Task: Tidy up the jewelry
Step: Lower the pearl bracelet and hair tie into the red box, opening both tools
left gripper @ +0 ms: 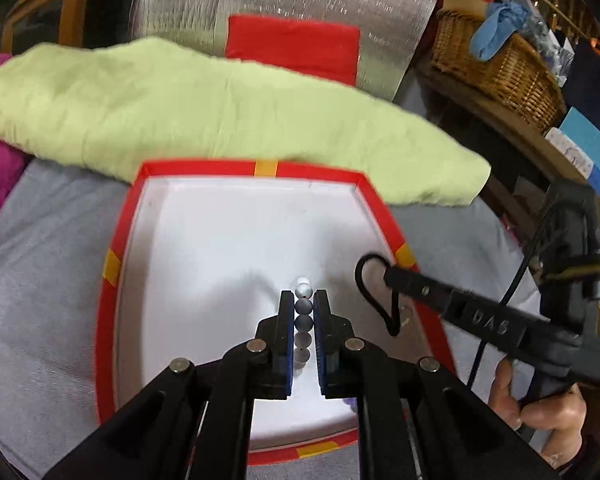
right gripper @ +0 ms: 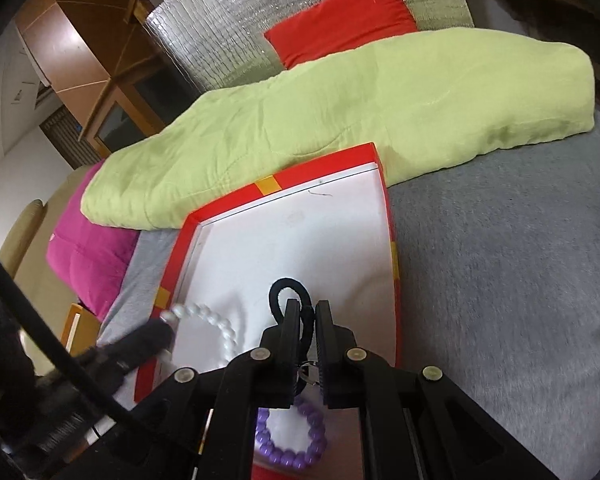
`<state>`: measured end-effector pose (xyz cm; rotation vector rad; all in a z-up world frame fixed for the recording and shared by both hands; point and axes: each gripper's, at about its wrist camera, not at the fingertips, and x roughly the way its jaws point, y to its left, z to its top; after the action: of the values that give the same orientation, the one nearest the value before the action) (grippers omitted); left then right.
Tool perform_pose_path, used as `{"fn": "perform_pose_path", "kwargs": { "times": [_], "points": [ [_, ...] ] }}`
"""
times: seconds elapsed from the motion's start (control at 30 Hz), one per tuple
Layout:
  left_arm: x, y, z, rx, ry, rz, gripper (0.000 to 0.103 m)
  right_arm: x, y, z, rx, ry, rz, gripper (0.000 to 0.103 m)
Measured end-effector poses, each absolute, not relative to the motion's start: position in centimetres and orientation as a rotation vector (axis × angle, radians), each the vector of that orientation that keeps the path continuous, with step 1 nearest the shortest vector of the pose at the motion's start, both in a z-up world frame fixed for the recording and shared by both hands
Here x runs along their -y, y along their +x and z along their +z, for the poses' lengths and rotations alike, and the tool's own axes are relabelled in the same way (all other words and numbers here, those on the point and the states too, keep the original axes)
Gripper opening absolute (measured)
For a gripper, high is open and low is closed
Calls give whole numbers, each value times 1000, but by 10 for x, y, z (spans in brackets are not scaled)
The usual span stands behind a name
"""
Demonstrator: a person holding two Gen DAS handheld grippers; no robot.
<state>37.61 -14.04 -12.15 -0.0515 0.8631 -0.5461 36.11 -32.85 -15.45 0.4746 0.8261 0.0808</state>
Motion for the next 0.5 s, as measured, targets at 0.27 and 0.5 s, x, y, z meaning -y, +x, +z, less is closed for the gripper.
{"fn": "perform_pose_path", "kwargs": {
  "times": [0.27,0.5],
  "points": [
    [139,378,-136,-905,7,-514,11,329,364,-158,-830,483,62,26],
    [129,363,-120,-877,36,-478,18,334,341,-137,-768,488,49,44]
  ]
}}
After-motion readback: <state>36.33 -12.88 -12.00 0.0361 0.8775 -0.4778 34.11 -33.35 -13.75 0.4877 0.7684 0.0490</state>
